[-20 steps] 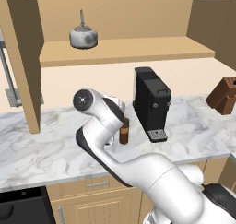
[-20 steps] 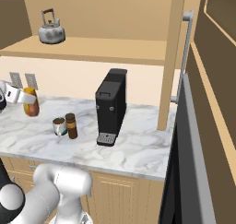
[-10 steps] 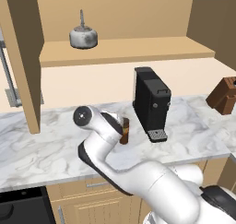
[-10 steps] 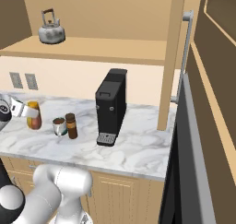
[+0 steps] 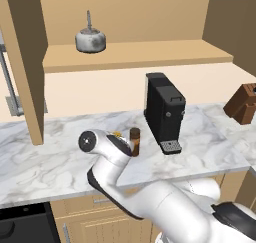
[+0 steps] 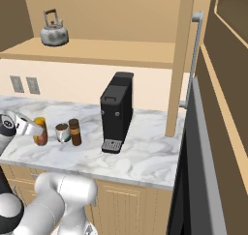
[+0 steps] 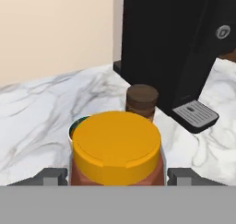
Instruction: Pick the cinnamon and honey bottle from the cabinet and place them next to the mug.
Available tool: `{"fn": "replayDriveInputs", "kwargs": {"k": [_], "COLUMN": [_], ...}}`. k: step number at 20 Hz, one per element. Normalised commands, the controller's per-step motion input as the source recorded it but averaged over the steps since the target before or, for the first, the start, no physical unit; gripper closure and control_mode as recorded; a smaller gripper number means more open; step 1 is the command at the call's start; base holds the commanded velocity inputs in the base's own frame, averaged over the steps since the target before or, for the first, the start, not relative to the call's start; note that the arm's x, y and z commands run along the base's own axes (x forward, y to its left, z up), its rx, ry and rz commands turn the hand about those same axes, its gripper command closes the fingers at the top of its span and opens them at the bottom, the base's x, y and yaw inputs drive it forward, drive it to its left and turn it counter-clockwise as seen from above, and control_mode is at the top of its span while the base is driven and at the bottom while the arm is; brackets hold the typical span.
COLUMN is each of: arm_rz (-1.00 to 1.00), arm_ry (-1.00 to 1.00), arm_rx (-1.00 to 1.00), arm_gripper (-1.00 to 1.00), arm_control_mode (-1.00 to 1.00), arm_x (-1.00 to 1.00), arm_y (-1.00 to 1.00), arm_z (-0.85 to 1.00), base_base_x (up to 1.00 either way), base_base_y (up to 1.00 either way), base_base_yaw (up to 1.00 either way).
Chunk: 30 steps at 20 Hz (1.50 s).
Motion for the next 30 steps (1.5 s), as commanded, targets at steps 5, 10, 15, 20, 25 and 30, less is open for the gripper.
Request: {"fn": "replayDriveInputs", "kwargs": {"k": [5,10,15,20,25,30], "arm_rz": [-0.12,-0.11,-0.09,-0.05,-0.04,-0.02], "arm_ry": [0.0,0.0,0.0,0.0,0.0,0.0], "arm_rx": [0.0,0.0,0.0,0.0,0.0,0.0], "arm_gripper": [1.0,1.0,1.0,1.0,1.0,1.0], "arm_control_mode": [-1.0,-1.0,-1.0,-1.0,-1.0,-1.0], "arm_x": [0.05,0.08,0.03,0.08,0.19,0.17], "arm_y": [0.02,0.02,0.04,0.14,0.08,0.01], "arm_z": [-0.46,-0.45,-0.32,-0.01,0.0,0.0], "base_base_x": [0.0,0.0,0.0,0.0,0.0,0.0], "base_base_y": [0.0,0.0,0.0,0.0,0.0,0.0], "base_base_yaw": [0.0,0.0,0.0,0.0,0.0,0.0]}}
